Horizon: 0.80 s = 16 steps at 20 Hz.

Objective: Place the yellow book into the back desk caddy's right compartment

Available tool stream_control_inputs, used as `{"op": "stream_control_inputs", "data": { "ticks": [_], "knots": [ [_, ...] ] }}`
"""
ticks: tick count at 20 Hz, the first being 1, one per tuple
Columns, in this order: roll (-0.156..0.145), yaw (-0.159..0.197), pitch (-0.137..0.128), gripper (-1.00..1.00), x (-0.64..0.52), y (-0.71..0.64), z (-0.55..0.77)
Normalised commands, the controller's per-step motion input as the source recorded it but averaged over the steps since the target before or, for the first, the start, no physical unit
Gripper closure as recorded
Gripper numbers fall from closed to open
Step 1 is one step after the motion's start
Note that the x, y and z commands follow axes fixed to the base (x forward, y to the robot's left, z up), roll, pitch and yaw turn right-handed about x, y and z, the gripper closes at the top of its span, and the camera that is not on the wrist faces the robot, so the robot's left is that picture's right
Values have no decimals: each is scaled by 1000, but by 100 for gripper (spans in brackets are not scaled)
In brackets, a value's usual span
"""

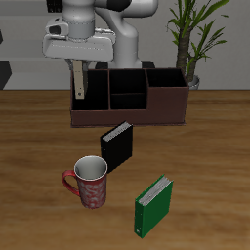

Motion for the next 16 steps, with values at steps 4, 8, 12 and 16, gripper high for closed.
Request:
{"op": "stream_control_inputs", "data": {
  "ticks": [4,8,12,16],
  "knots": [
    [1,-4,6,100,-327,320,475],
    [1,5,18,100,-357,390,318],
    [20,37,16,100,-361,454,174],
    [31,38,-7,100,-327,435,166]
  ]
}}
